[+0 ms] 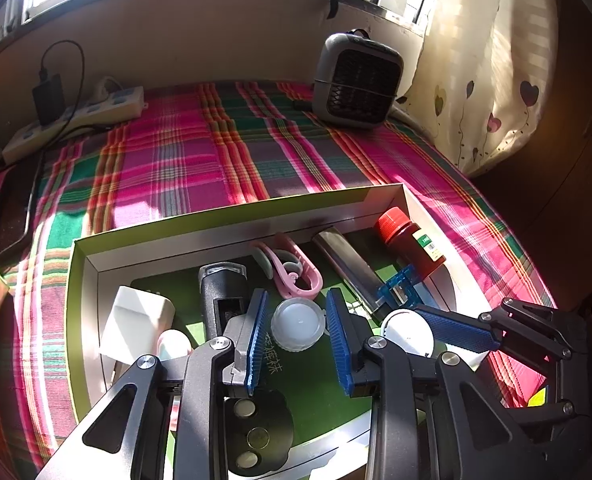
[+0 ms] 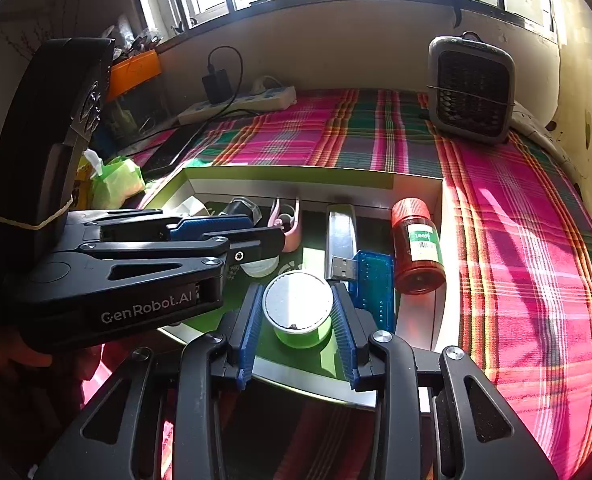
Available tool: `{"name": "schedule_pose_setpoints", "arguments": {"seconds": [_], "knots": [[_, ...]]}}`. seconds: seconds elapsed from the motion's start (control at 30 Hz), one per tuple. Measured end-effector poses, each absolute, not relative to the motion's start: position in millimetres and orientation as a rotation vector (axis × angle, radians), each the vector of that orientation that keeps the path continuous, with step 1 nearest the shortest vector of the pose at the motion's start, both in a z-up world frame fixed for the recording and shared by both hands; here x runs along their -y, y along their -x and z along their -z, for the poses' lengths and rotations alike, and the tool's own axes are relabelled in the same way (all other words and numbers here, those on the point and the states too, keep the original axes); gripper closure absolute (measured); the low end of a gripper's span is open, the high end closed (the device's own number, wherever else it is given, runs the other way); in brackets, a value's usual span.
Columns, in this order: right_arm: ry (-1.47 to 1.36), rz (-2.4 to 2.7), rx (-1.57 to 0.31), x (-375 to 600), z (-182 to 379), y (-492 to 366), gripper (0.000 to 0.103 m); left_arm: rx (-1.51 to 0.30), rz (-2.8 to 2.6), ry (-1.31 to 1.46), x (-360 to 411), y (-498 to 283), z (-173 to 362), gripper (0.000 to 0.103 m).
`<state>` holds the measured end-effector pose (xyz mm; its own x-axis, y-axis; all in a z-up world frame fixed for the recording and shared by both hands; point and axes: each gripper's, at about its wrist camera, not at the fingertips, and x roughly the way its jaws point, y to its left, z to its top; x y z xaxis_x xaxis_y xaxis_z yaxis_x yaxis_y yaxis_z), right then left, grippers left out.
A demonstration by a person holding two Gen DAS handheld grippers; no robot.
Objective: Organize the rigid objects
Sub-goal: 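Lower clear lid into box with left tool while right tool lowers green jar, then open left tool to release clear lid while right tool releases green jar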
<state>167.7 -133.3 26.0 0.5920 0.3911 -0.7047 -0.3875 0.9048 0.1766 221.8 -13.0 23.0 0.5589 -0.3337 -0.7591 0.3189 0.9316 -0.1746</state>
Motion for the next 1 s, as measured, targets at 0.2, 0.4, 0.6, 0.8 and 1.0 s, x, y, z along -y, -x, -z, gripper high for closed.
{"name": "schedule_pose_setpoints", "arguments": {"seconds": [0.2, 0.4, 0.6, 0.8, 1.0], "knots": [[0.002, -0.448, -0.819, 133, -26, -166, 0.067, -0.894, 0.362, 0.018, 10, -217, -26, 0.071], [0.004, -0.434, -0.817, 135, -27, -163, 0.062, -0.877, 0.336, 0.019, 6, -209, -32, 0.067], [0.014, -0.422, -0.806, 136, -29, -157, 0.057, -0.867, 0.325, 0.018, 4, -198, -38, 0.067], [0.004, -0.402, -0.794, 139, -33, -149, 0.056, -0.854, 0.286, -0.001, 0, -183, -43, 0.067], [0.004, -0.370, -0.795, 141, -36, -140, 0.056, -0.827, 0.236, 0.014, -7, -163, -50, 0.066]]}}
